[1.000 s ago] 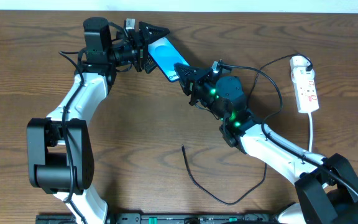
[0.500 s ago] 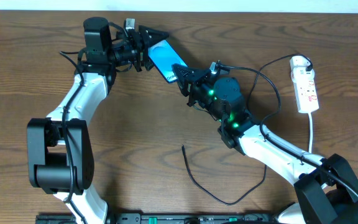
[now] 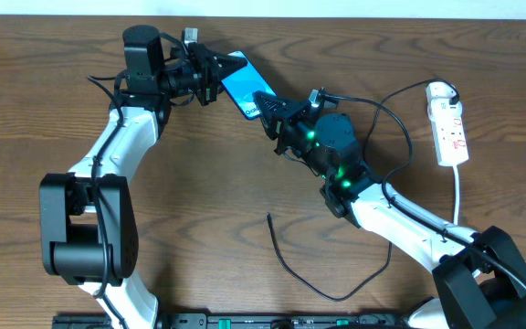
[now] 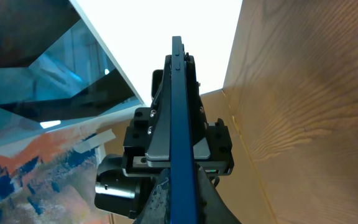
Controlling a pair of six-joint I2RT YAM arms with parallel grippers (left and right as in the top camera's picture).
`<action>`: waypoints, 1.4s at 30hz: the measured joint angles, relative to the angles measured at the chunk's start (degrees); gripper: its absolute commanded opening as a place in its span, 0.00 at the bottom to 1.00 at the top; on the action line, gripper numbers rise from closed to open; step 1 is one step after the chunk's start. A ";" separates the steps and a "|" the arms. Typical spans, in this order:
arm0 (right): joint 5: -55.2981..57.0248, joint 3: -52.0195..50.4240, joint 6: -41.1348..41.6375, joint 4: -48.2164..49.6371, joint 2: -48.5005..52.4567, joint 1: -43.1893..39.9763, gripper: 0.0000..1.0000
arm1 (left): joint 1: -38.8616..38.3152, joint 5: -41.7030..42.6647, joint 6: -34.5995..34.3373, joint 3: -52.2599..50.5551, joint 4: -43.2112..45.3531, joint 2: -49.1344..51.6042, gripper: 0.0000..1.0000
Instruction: Plug charger to phone and switch on socket
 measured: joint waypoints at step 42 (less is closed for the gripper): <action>-0.11 0.07 0.00 -0.15 0.00 0.00 0.99 | 2.36 0.28 1.60 0.00 0.02 0.00 0.07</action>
